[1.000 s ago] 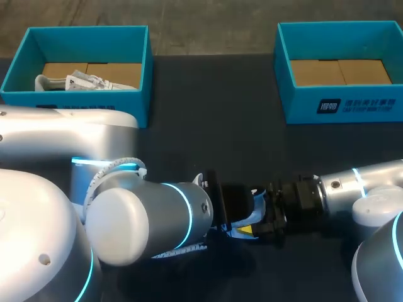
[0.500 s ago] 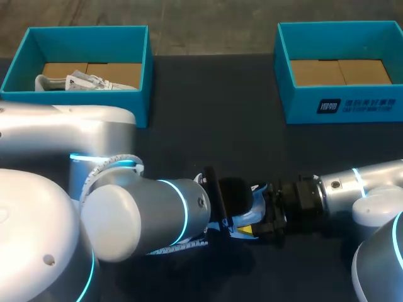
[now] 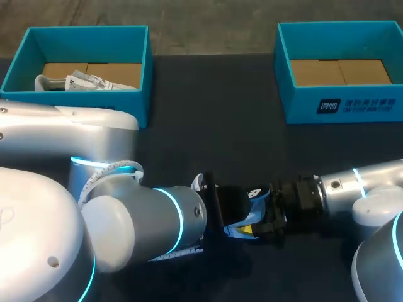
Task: Take the shoe out of the shoebox, open the shoe tongue, remove and reinsert the insole, then place the shoe into the shoebox
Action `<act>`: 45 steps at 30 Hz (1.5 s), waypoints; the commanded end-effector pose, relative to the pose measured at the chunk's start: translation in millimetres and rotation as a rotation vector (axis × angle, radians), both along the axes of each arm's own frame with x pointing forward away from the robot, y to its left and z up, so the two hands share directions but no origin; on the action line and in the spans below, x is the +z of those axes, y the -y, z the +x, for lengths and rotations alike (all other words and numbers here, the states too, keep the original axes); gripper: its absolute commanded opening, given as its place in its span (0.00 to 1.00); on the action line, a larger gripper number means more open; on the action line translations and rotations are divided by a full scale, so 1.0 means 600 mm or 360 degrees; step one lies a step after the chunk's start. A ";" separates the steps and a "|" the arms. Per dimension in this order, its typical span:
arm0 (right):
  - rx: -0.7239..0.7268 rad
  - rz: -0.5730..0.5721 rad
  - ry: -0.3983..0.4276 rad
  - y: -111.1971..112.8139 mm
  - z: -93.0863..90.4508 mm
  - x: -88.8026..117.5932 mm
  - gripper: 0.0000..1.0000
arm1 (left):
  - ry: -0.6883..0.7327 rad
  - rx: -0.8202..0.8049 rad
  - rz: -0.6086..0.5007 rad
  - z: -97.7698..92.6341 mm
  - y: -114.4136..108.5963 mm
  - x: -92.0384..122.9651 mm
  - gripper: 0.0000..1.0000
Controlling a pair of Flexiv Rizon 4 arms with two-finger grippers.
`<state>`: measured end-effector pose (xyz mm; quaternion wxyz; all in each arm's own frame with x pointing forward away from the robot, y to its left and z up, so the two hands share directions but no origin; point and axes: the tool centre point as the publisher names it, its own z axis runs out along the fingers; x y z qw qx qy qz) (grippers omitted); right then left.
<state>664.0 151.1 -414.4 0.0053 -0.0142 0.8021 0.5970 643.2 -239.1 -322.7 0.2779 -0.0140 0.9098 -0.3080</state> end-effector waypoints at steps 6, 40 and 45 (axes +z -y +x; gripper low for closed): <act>-0.0002 -0.0005 0.0001 0.001 -0.002 0.000 0.00 | 0.0023 -0.0037 -0.0036 0.014 -0.005 -0.019 0.29; -0.0002 -0.0005 0.0001 0.001 -0.002 0.000 0.00 | -0.0199 -0.0177 -0.0215 0.029 0.007 0.013 0.00; -0.0002 -0.0005 0.0001 0.001 -0.002 0.000 0.00 | -0.0242 -0.0251 -0.0282 0.016 0.017 0.044 0.00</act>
